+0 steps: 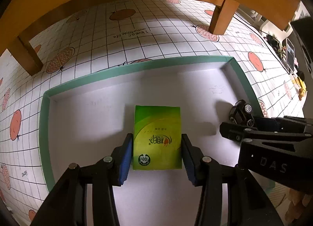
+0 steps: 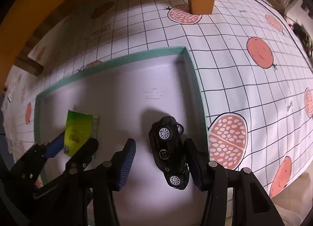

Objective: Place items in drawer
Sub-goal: 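Grasp the green tissue pack with the left tool while the right grasps the black toy car, then carry the tissue pack and toy car up into the open drawer with both tools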

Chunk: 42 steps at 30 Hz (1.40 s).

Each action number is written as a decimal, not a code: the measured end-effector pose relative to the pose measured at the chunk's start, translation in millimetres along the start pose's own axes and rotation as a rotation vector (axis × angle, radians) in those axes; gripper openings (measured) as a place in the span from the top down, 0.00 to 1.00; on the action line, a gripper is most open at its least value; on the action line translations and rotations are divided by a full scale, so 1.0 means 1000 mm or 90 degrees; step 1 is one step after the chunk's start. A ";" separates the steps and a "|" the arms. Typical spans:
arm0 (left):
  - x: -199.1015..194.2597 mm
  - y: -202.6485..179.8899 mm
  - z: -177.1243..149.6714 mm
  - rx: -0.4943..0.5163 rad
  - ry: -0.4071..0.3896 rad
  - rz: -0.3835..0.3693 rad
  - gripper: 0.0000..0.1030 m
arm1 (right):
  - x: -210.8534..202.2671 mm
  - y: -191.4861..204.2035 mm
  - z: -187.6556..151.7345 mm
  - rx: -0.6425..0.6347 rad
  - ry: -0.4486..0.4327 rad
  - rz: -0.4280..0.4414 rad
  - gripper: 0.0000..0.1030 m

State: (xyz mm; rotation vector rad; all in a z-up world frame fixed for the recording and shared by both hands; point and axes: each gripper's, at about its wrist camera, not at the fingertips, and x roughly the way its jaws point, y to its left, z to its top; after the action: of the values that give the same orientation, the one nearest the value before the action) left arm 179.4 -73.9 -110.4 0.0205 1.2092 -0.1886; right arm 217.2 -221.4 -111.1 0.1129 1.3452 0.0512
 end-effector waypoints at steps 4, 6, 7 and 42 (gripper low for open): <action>-0.002 0.001 -0.002 -0.004 0.001 -0.003 0.53 | 0.004 0.009 -0.002 -0.012 0.001 -0.027 0.54; -0.003 0.002 -0.001 -0.006 0.004 -0.004 0.53 | 0.005 0.013 -0.004 -0.017 0.001 -0.034 0.57; -0.004 0.002 -0.001 -0.006 0.005 -0.004 0.53 | 0.006 0.015 -0.005 -0.017 0.000 -0.037 0.58; -0.164 0.048 0.008 -0.082 -0.181 -0.065 0.54 | -0.149 0.036 -0.013 -0.060 -0.161 0.067 0.69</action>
State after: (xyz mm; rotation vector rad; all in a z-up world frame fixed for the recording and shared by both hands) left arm 138.8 -5.6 40.8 -0.1751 0.9372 -0.1956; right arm 171.9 -199.9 34.4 0.1074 1.0812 0.1830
